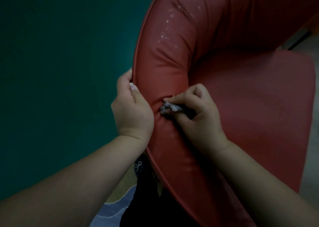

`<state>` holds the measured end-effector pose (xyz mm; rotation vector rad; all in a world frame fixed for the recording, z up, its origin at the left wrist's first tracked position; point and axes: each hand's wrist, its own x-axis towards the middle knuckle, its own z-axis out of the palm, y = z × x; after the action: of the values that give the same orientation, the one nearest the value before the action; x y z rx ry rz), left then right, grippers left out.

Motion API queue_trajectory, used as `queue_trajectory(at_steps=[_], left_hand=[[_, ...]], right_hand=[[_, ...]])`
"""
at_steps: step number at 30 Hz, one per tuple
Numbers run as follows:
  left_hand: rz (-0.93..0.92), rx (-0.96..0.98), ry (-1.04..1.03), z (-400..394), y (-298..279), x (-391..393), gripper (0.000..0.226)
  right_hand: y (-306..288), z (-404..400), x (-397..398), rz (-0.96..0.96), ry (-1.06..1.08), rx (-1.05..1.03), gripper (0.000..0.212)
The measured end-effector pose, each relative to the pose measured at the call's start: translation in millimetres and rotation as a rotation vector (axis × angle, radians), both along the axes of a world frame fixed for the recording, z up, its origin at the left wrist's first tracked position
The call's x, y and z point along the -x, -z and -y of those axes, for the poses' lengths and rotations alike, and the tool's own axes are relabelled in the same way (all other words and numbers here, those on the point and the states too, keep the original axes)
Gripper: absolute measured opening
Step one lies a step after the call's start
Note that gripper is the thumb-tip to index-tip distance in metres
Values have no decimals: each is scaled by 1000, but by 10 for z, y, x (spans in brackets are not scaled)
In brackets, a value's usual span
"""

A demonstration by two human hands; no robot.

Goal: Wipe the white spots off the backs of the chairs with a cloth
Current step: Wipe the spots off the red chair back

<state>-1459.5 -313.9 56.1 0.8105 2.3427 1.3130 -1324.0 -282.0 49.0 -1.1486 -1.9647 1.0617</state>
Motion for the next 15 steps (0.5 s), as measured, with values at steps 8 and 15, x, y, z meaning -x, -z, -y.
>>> queue_trajectory(at_steps=[8,15], left_hand=[[4,-9,6,8,11,-9,36],[138,-71,16,2,25,37,34]], right_hand=[[-6,249,-386,-62,-91,143,26],[-206,124,-143,-85,-15,97,28]])
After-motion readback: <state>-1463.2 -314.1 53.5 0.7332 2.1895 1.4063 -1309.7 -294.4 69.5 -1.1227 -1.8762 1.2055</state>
